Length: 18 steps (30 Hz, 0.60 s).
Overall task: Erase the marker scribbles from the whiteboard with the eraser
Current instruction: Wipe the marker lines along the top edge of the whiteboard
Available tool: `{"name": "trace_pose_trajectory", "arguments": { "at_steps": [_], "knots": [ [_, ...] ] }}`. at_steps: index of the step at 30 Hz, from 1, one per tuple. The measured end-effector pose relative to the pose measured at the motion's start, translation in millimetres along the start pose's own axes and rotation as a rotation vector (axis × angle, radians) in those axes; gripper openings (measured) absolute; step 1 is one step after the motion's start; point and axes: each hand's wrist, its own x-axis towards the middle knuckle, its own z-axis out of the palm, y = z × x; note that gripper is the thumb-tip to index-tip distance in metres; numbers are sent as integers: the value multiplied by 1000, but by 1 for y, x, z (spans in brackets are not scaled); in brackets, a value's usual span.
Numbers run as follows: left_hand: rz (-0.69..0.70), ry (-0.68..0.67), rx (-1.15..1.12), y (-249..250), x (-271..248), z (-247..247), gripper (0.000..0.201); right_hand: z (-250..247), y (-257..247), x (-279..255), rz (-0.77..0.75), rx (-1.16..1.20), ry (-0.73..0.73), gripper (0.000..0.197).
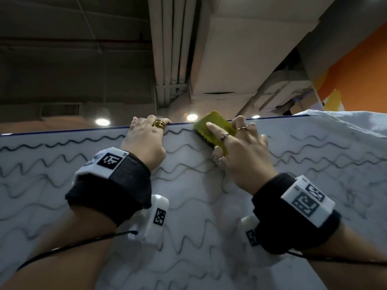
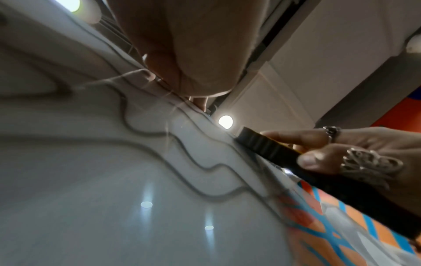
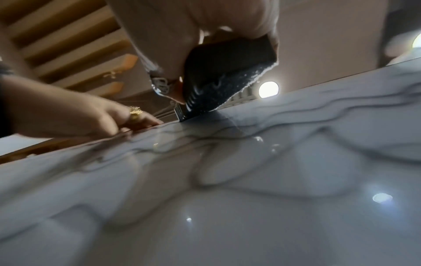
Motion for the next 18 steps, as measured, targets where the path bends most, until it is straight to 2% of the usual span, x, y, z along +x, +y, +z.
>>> {"name": "trace_pose_trajectory", "arguments": {
  "at_steps": [3,7,9,14,16,18],
  "knots": [
    [30,12,-14,-7,-5,-2,71,10,-13,-1,-99,-19,13,54],
    [46,-27,-4,-7,-8,-5,73,13,12,-15,-42,1,95,59],
    [46,-55,3,-6,-6,-7,73,10,15,-11,10,-11,80,58],
    [41,-80,25,-7,-6,-6,75,16,-34,3,-109,24,89,61],
    [48,-86,44,-7,-6,-6,76,21,-37,-2,-129,27,47,64],
    [62,-105,68,-8,-5,-7,78,23,-26,-6,-140,23,72,60]
  ]
}}
